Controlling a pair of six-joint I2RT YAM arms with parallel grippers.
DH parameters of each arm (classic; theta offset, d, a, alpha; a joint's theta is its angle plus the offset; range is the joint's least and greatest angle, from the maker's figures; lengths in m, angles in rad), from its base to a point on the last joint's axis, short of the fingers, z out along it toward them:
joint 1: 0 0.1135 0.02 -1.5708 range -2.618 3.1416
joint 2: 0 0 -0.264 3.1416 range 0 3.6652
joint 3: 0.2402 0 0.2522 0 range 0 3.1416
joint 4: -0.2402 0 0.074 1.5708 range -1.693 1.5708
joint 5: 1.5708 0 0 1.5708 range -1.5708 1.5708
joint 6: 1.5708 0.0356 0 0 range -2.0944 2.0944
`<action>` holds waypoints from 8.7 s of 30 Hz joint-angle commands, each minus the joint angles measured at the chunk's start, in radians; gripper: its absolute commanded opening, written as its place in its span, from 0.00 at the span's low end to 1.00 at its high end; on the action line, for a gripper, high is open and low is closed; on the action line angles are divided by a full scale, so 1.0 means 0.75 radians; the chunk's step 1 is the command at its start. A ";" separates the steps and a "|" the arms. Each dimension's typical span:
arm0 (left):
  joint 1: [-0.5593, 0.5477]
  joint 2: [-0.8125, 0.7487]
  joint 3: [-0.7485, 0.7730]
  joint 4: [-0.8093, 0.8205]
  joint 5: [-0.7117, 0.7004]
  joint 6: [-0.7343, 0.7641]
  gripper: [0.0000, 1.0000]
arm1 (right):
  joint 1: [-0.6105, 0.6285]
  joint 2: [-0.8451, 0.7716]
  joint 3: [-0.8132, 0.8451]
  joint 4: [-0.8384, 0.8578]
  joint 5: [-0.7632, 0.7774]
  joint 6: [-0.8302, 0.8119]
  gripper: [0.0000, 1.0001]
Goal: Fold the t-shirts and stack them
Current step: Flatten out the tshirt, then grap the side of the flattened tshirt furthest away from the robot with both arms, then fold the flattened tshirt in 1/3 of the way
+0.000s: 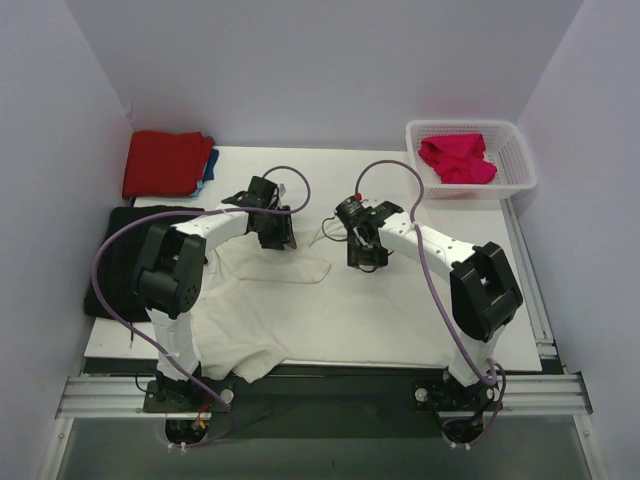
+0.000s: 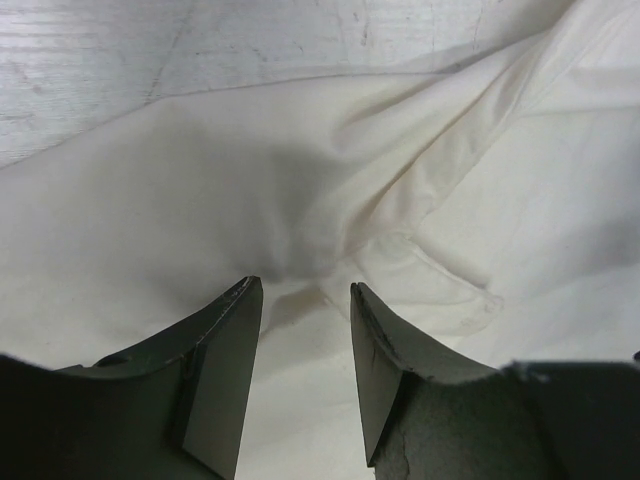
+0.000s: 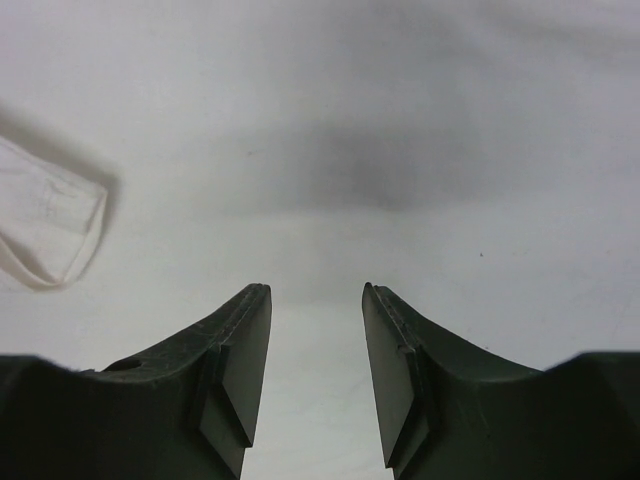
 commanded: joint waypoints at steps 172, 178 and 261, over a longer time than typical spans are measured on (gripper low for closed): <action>0.430 -0.968 -0.456 -0.487 -0.589 0.143 0.00 | -0.526 1.012 1.203 -0.244 0.138 -0.023 0.00; 0.442 -0.928 -0.387 -0.441 -0.562 0.159 0.00 | -0.532 0.926 1.172 -0.246 0.191 -0.037 0.00; 0.412 -0.798 -0.088 -0.228 -0.313 0.235 0.00 | -0.704 -0.256 -0.096 -0.136 0.099 0.100 0.00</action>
